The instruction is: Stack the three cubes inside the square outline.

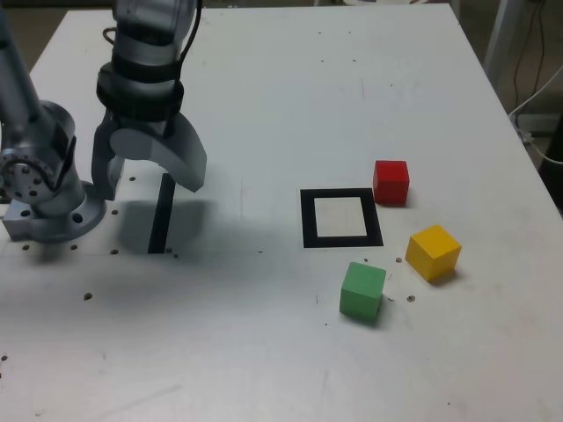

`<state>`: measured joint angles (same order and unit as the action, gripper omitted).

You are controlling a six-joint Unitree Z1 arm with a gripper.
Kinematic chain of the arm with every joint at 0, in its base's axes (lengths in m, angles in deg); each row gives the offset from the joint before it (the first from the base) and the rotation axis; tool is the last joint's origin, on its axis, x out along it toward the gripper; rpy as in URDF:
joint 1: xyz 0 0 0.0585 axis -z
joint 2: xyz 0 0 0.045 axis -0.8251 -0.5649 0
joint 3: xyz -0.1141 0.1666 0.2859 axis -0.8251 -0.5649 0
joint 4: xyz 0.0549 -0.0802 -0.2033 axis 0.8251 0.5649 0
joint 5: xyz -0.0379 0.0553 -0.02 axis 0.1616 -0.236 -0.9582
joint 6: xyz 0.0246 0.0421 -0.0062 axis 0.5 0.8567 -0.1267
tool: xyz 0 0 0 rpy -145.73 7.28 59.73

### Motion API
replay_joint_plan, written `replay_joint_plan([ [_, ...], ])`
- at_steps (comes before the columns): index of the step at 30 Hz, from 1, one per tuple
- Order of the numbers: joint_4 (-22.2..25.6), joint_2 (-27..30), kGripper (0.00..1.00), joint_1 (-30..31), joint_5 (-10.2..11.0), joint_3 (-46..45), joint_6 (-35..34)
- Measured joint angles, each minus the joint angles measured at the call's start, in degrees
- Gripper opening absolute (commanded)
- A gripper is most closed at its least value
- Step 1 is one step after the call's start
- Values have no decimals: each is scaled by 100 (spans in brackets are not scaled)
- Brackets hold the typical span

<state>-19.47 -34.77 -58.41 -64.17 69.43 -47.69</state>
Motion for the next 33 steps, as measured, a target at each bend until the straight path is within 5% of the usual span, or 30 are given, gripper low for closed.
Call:
replay_joint_plan([
  [33, -140, -209, 100, 42, 67, 417, 0],
])
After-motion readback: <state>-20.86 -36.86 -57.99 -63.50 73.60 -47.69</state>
